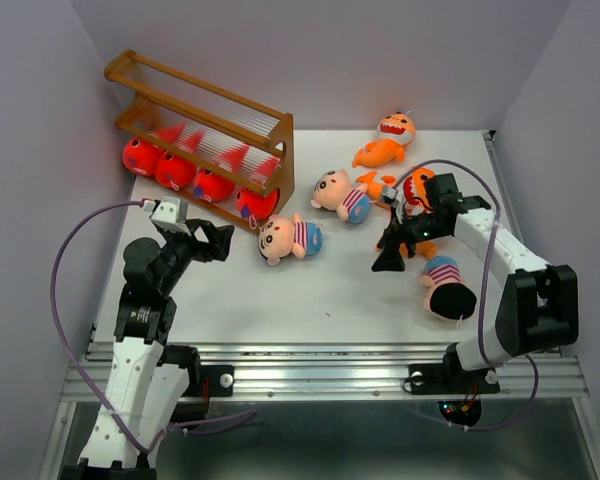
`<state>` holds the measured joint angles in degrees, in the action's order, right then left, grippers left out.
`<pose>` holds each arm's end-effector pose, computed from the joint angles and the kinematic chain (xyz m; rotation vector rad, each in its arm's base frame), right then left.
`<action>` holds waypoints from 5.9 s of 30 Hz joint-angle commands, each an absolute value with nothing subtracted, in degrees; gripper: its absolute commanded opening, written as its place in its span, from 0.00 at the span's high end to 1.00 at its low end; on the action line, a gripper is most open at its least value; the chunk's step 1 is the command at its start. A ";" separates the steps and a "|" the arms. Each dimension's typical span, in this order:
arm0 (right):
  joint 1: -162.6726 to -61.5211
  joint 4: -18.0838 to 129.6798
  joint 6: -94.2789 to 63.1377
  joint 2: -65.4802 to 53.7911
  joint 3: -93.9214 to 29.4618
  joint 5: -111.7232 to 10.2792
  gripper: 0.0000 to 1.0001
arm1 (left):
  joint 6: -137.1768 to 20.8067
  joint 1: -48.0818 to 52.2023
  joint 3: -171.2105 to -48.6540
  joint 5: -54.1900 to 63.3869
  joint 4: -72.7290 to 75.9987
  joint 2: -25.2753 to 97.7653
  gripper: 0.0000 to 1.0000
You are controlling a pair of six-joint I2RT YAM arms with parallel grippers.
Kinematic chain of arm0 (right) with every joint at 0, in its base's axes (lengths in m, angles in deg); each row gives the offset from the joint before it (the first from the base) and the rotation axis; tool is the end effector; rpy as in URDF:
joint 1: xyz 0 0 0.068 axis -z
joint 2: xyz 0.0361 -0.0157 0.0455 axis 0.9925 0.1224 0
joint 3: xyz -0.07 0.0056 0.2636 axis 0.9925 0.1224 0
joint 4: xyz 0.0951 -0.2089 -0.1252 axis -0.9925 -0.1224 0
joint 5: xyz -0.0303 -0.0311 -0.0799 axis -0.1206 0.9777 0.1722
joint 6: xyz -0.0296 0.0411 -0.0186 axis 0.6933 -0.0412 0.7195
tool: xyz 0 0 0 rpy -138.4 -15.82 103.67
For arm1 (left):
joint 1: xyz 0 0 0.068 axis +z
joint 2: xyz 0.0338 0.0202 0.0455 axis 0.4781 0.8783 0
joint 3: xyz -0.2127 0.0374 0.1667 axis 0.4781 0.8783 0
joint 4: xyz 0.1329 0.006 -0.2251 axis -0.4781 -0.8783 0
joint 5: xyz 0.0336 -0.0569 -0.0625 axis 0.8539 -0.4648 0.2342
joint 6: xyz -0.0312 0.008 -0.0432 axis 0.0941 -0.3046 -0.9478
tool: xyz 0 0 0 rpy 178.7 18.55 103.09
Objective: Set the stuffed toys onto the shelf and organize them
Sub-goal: Grab a stuffed toy with the right arm, then pass the stuffed toy from the right arm to the left, then place the stuffed toy onto shelf
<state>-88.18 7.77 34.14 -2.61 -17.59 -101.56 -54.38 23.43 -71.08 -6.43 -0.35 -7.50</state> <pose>0.2674 0.0549 0.2462 -1.1264 2.0207 1.1026 0.1444 -0.0248 0.3224 0.2334 1.5403 -0.4370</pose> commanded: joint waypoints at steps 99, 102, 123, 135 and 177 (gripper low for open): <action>-96.86 27.66 6.88 -2.02 -18.39 -101.44 0.99 | -80.59 16.97 -60.37 -22.84 18.51 -9.89 0.07; -96.15 26.51 8.38 -3.42 -16.55 -102.23 0.99 | -82.46 7.32 -59.30 -15.20 20.27 -9.20 0.07; -96.15 26.25 9.61 -10.20 -13.55 -104.69 0.99 | -83.34 -21.10 -70.80 8.29 29.06 22.54 0.14; -95.63 26.33 9.88 -9.58 -13.98 -102.85 0.97 | -79.14 -21.10 -71.60 9.78 24.42 19.29 1.00; -83.94 26.33 15.24 -12.74 -9.68 -102.41 0.00 | -45.73 38.58 -93.83 -2.79 16.48 24.80 1.00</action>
<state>-84.14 25.35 14.25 -10.83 -9.72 -101.58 -45.83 36.90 -90.80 -0.33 5.92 20.56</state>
